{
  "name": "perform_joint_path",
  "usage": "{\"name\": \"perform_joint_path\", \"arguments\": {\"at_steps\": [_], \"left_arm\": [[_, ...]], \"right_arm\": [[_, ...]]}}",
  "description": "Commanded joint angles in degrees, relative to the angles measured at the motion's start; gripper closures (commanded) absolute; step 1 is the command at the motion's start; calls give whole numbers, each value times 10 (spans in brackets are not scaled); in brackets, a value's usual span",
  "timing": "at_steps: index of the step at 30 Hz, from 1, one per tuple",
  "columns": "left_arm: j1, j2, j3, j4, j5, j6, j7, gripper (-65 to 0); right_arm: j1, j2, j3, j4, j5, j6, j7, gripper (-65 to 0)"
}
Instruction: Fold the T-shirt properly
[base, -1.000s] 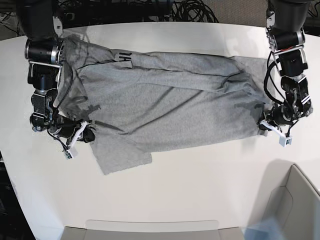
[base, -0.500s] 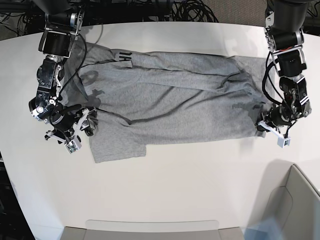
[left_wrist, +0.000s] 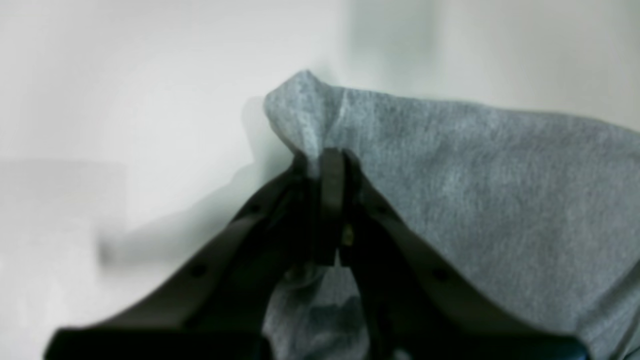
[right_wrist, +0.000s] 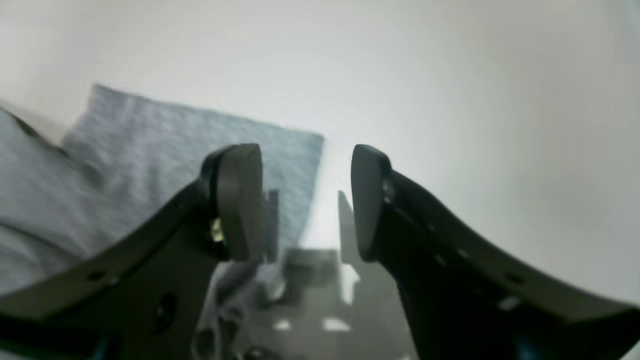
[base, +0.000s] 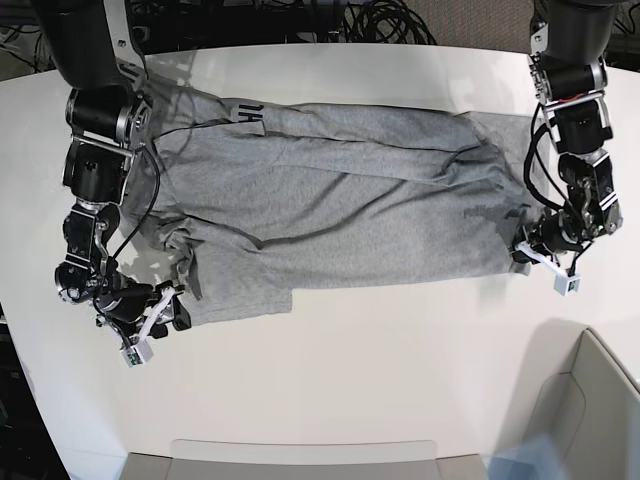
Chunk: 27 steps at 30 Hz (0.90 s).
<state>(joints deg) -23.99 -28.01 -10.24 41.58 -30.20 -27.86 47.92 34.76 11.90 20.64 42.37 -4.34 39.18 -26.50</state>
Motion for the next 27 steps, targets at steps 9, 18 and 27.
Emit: {"name": "perform_joint_path", "arguments": {"at_steps": [9, 18, 27], "left_arm": [[-1, -3, 2, -1, 22, 7, 30, -29], [-1, -3, 2, -1, 22, 6, 30, -29], [-5, -2, 2, 0, 22, 7, 27, 0]], "right_arm": [[70, 37, 0, -236, 7, -34, 130, -282], [78, -3, -71, -269, 6, -19, 126, -281], [85, -16, -124, -264, 8, -20, 129, 0]]}}
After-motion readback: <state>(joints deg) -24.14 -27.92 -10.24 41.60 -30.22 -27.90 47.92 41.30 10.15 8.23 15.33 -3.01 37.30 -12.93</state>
